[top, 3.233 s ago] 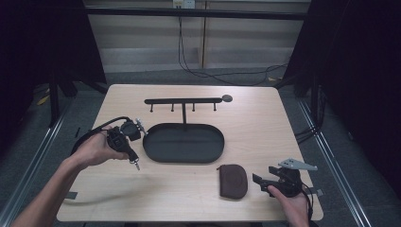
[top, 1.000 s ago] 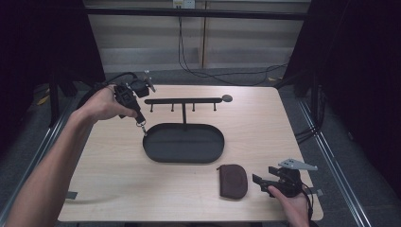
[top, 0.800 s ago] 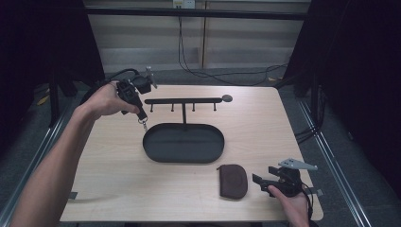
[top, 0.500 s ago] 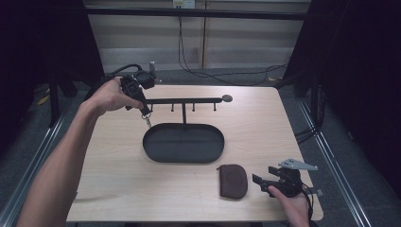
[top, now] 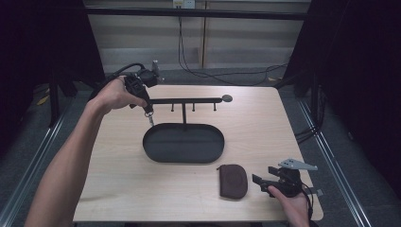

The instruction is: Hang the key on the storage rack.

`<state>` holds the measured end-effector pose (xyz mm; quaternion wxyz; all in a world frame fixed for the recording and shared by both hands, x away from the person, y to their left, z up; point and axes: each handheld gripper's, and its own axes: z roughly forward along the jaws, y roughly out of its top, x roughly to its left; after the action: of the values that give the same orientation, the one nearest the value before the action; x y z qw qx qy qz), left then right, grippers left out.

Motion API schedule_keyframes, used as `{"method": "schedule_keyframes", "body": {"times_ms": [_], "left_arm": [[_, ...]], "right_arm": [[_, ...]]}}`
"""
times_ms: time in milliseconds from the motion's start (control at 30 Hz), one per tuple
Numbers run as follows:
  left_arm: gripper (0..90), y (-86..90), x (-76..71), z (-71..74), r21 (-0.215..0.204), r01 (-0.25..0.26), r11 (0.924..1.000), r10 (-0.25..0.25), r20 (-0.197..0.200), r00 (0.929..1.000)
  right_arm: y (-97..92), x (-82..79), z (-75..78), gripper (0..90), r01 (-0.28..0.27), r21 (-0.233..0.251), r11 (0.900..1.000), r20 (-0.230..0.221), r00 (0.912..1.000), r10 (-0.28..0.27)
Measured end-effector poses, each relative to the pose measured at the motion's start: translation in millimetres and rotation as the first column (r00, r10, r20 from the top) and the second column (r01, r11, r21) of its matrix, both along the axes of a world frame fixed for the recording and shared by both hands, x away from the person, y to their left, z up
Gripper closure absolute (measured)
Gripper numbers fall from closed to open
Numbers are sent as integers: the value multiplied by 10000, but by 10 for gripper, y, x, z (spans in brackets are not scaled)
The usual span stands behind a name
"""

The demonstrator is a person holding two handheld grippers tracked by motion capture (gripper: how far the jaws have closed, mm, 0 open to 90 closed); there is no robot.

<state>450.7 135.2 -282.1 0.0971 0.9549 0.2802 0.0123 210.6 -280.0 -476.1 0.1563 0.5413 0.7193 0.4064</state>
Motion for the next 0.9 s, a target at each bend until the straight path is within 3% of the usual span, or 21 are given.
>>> {"method": "schedule_keyframes", "body": {"times_ms": [367,433,567,900], "left_arm": [[889,27,36,-52,-16,-164,9999,164,189,9997],[863,30,34,-46,-35,-376,9993,377,250,9990],[845,43,29,-40,-1,-269,9996,269,333,9991],[743,196,-68,-49,-751,-419,9963,466,613,9970]], "right_arm": [[7,3,-2,212,-21,-3,10000,-6,10000,21],[8,4,-3,212,-34,-15,10000,-6,10000,34],[11,7,-4,211,-35,-35,10000,-12,10000,35],[26,20,-7,212,-51,-38,10000,-72,10000,51]]}}
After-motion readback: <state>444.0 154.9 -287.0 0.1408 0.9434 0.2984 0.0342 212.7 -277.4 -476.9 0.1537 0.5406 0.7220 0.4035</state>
